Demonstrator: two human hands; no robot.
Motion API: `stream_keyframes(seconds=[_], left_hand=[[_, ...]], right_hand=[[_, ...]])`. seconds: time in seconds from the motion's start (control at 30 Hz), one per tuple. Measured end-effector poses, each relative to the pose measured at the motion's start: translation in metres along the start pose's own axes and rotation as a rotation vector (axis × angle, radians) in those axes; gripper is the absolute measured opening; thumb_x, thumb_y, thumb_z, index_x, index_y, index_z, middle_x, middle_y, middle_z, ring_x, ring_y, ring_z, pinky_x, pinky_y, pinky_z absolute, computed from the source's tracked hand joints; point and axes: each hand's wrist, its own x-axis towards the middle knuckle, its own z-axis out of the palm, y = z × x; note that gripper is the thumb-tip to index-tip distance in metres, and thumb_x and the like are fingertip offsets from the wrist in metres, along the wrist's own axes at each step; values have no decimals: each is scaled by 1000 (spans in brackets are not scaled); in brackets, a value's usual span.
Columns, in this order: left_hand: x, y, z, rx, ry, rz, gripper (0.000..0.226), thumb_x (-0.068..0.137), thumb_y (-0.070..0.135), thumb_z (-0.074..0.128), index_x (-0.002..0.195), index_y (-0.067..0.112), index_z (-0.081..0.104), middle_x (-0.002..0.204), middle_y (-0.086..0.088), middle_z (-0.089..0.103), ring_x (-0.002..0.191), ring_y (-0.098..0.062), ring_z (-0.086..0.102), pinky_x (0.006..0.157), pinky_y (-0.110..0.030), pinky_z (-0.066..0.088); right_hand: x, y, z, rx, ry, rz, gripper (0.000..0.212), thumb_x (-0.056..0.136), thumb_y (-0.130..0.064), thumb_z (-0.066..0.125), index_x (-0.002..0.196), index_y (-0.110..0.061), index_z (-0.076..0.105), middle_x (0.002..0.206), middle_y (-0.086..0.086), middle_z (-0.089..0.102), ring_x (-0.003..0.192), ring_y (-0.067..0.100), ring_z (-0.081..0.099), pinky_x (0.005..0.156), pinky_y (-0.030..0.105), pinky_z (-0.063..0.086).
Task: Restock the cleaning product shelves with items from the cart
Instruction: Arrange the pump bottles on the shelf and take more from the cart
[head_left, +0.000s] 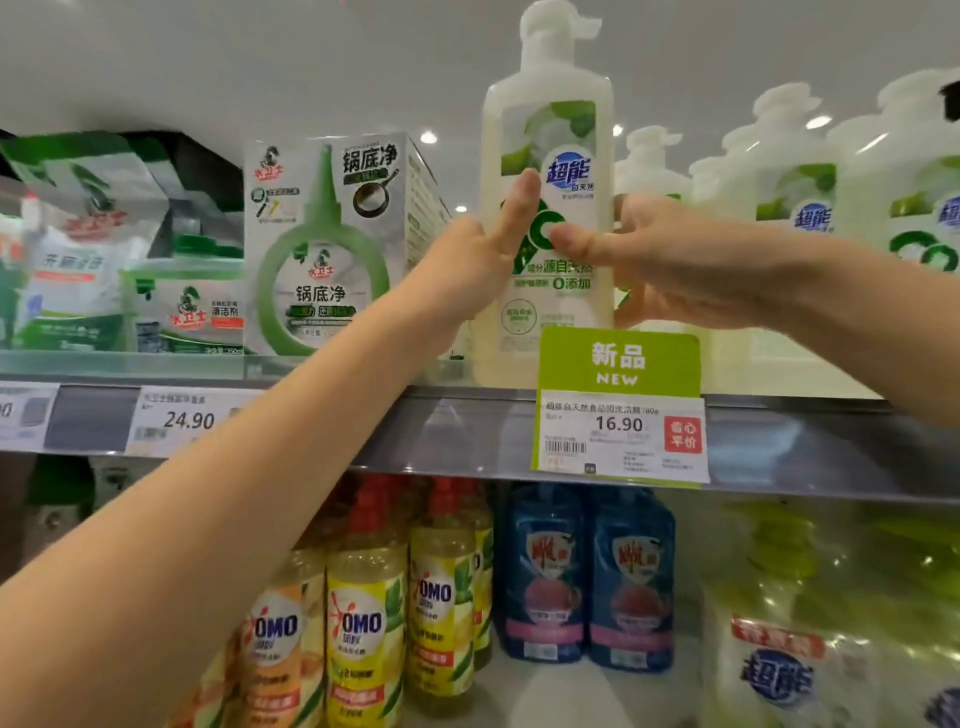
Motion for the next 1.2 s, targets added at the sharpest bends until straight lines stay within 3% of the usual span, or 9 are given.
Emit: stream_keyframes(seconds=[0.13, 0.2, 0.3, 0.4, 0.57, 0.73, 0.9, 1.07, 1.2], left_hand=[[-1, -1, 2, 15, 88, -39, 64, 93, 65, 34, 129, 13, 42, 103, 5, 63, 90, -8, 63, 57, -18, 50], [-2, -1, 3, 111, 75, -92, 70, 94, 64, 33, 141, 11, 31, 121, -1, 58, 112, -18, 57, 78, -29, 52], [-4, 1, 5, 295, 24, -149, 71, 98, 54, 36, 151, 10, 16, 152, -11, 35, 139, -31, 33, 112, -40, 31], [-7, 2, 5, 342, -34, -186, 62, 102, 34, 40, 150, 4, 16, 151, -12, 35, 137, -31, 36, 107, -39, 32], [-7, 0, 5, 347, -73, -210, 37, 102, 23, 42, 134, 5, 41, 99, -6, 53, 92, -23, 48, 90, -38, 47], [-3, -2, 4, 350, -99, -315, 8, 100, 23, 42, 98, 17, 47, 113, -5, 58, 97, -21, 58, 92, -34, 49], [-3, -3, 7, 321, -106, -324, 27, 102, 21, 39, 128, 12, 43, 128, -8, 55, 111, -23, 58, 98, -37, 47], [-3, -6, 6, 277, -107, -316, 24, 100, 22, 43, 122, 14, 46, 128, -10, 59, 113, -24, 60, 101, -41, 48], [-8, -2, 6, 324, -48, -168, 21, 100, 29, 48, 118, 17, 45, 98, 6, 54, 80, -7, 54, 63, -9, 44]], right_hand=[[6, -6, -10, -104, -61, 86, 33, 85, -31, 57, 115, -16, 60, 109, 4, 73, 102, 25, 69, 96, 60, 47], [12, -4, -11, -145, -44, 115, 33, 88, -31, 57, 118, -17, 60, 109, 4, 73, 102, 25, 69, 95, 59, 48], [24, 3, -9, -175, 4, 163, 34, 90, -33, 59, 121, -18, 59, 107, 3, 73, 102, 25, 69, 93, 58, 50], [37, 8, -9, -200, 38, 238, 18, 91, -31, 60, 106, -23, 61, 98, 2, 75, 99, 25, 68, 94, 57, 49], [52, 15, -10, -239, 46, 321, 20, 91, -34, 59, 107, -23, 57, 103, 3, 70, 97, 26, 63, 82, 47, 48], [63, 21, -7, -307, 77, 354, 33, 92, -37, 58, 119, -19, 52, 106, 5, 68, 99, 26, 62, 64, 33, 48], [65, 26, -6, -343, 118, 326, 29, 92, -38, 58, 112, -18, 51, 96, 3, 68, 87, 18, 64, 61, 32, 49], [68, 31, -4, -328, 201, 316, 53, 91, -39, 59, 131, -8, 41, 99, 4, 65, 81, 16, 61, 57, 31, 48], [64, 34, -2, -485, 199, 322, 65, 88, -43, 63, 138, -10, 38, 119, 8, 60, 101, 24, 58, 58, 31, 46]])
